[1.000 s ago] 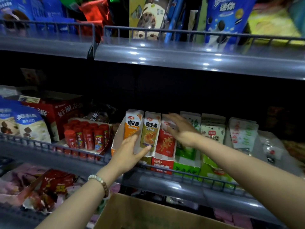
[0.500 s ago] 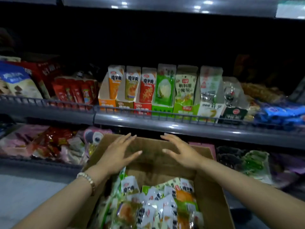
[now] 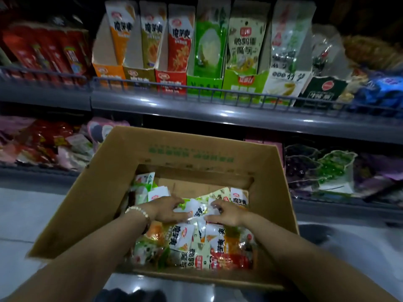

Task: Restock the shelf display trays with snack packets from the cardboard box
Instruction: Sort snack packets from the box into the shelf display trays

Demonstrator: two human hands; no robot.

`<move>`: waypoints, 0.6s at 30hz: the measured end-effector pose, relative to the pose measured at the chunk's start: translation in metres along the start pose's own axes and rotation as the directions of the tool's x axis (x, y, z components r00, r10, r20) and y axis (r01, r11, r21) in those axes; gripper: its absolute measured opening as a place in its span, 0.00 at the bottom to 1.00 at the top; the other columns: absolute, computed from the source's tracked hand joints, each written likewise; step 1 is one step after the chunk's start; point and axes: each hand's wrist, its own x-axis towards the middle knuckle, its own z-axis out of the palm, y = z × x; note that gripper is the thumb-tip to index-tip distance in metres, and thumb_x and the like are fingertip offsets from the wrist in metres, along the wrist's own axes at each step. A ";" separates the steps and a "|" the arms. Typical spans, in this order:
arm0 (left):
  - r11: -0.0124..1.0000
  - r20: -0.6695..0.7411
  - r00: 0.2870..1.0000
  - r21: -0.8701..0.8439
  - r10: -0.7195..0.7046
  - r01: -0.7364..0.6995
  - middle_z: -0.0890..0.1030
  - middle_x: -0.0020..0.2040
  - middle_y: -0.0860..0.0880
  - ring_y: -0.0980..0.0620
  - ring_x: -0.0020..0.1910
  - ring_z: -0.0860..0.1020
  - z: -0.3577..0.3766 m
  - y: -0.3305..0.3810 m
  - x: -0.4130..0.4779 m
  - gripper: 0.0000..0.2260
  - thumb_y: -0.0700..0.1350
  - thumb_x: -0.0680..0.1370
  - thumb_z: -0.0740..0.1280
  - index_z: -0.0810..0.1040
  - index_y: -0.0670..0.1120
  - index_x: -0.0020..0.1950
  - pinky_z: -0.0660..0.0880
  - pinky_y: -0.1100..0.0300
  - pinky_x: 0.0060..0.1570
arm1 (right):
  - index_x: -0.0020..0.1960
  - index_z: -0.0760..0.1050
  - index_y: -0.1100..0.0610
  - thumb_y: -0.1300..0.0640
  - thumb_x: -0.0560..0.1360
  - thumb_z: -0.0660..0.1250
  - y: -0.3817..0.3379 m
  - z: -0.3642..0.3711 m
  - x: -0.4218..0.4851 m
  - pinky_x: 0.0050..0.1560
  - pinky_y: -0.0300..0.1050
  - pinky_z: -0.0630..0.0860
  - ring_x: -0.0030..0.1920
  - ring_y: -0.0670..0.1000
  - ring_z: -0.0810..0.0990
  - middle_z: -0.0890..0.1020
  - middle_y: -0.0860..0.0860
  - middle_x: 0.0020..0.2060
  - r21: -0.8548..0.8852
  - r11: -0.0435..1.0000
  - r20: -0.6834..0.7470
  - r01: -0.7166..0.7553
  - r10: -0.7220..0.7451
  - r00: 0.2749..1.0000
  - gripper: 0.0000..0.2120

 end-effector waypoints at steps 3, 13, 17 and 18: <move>0.994 0.065 0.997 0.106 0.034 -0.040 0.70 0.71 0.49 0.48 0.67 0.70 0.020 -0.004 0.013 0.38 0.64 0.69 0.70 0.63 0.49 0.74 0.68 0.58 0.65 | 0.74 0.58 0.52 0.43 0.70 0.72 0.006 0.011 0.007 0.72 0.53 0.61 0.74 0.56 0.57 0.57 0.52 0.75 -0.165 0.986 -0.002 0.021 -0.022 1.000 0.38; 0.970 -0.184 0.953 0.015 0.242 -0.244 0.75 0.38 0.54 0.55 0.39 0.73 0.034 -0.006 0.016 0.13 0.51 0.69 0.76 0.72 0.49 0.40 0.63 0.66 0.33 | 0.39 0.71 0.51 0.60 0.67 0.77 0.007 0.020 0.003 0.56 0.47 0.72 0.58 0.56 0.75 0.76 0.52 0.52 0.002 0.991 -0.005 0.134 -0.134 0.991 0.14; 0.955 -0.180 0.950 -0.104 0.255 -0.276 0.73 0.31 0.56 0.63 0.31 0.72 0.030 -0.004 0.010 0.14 0.47 0.71 0.75 0.71 0.51 0.33 0.66 0.70 0.31 | 0.32 0.72 0.51 0.63 0.69 0.74 0.004 0.018 -0.005 0.57 0.47 0.73 0.56 0.55 0.78 0.81 0.59 0.49 0.095 0.978 -0.053 0.185 -0.180 0.982 0.14; 0.947 -0.195 0.948 -0.149 0.252 -0.283 0.74 0.31 0.56 0.63 0.31 0.74 0.028 -0.006 0.007 0.13 0.46 0.71 0.75 0.72 0.51 0.33 0.67 0.70 0.33 | 0.32 0.72 0.52 0.62 0.70 0.74 0.002 0.017 -0.008 0.57 0.46 0.72 0.52 0.53 0.79 0.81 0.58 0.45 0.138 0.972 -0.076 0.193 -0.184 0.980 0.14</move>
